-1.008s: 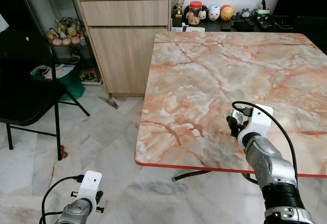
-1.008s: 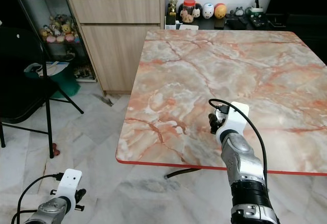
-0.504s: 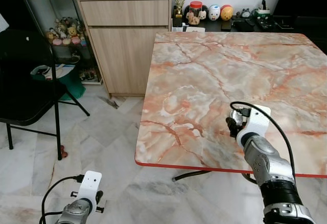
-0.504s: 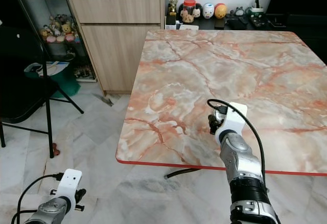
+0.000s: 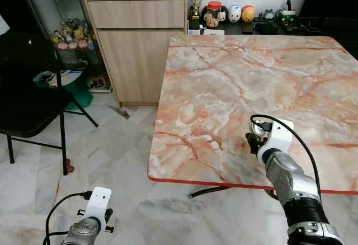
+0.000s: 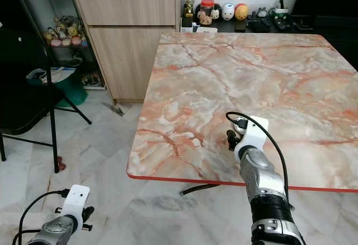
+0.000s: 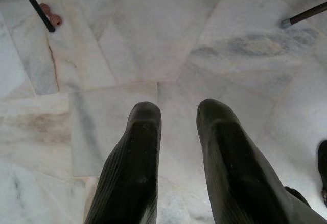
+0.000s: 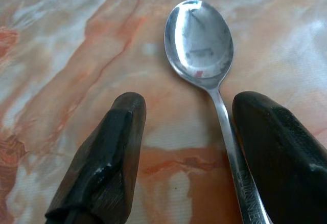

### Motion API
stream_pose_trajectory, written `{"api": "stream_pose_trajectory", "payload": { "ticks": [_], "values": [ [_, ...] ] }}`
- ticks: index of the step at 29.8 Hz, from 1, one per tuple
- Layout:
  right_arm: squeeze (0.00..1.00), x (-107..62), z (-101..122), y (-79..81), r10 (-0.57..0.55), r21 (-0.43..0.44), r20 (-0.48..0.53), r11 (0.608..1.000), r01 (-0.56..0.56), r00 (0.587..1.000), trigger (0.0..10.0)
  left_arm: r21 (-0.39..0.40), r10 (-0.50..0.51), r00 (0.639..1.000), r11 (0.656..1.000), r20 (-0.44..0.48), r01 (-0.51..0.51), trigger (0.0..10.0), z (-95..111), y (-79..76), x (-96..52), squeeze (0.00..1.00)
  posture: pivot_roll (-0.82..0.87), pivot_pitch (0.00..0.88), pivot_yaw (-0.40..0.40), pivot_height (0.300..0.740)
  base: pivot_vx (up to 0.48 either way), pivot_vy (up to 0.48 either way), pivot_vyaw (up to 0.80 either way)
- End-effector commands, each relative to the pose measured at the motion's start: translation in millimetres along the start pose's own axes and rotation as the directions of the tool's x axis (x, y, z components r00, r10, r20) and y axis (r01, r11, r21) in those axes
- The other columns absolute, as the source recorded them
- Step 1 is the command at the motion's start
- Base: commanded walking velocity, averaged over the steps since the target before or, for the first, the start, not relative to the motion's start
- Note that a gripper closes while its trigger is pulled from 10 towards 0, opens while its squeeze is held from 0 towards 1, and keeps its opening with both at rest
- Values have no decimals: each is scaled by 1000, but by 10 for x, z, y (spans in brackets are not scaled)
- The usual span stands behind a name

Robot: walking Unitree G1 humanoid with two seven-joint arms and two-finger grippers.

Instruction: Setting the table

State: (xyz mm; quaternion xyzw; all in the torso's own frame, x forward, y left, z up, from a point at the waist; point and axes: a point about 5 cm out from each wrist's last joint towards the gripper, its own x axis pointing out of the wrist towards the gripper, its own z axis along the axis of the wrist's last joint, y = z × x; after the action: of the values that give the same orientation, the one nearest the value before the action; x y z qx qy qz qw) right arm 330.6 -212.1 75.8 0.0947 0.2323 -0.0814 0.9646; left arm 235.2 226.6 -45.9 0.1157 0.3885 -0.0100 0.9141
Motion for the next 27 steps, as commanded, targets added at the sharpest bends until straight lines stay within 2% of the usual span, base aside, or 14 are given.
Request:
{"api": "stream_pose_trajectory", "payload": {
  "ticks": [1,12,13,14,17,27],
  "values": [
    [0,6,-6,5,0,5,-3,1000,0,1000,10000,5,3,1000,1000,-21,-3,10000,-44,6,-7,0,6,0,6,740,0,0,0],
    [0,12,-178,27,9,-3,-57,1000,-9,998,10000,4,1,1000,1000,-23,-1,10000,-45,5,-7,0,7,0,6,740,0,0,0],
    [0,11,-199,29,10,-8,-65,1000,-10,998,8039,4,1,1000,1000,-24,-1,10000,-45,5,-7,0,7,0,6,740,0,0,0],
    [0,11,-206,29,9,-9,-67,1000,-10,998,8039,4,1,1000,1000,-24,-1,10000,-46,5,-7,0,7,0,6,740,0,0,0],
    [0,9,-218,28,11,-11,-68,1000,-12,998,0,4,0,1000,1000,-24,0,10000,-46,5,-7,0,7,0,6,740,0,0,0],
    [0,12,-244,25,8,-21,-74,1000,-10,997,0,3,-2,1000,1000,-26,2,10000,-51,6,-8,0,8,0,6,740,0,0,0]
  ]
}}
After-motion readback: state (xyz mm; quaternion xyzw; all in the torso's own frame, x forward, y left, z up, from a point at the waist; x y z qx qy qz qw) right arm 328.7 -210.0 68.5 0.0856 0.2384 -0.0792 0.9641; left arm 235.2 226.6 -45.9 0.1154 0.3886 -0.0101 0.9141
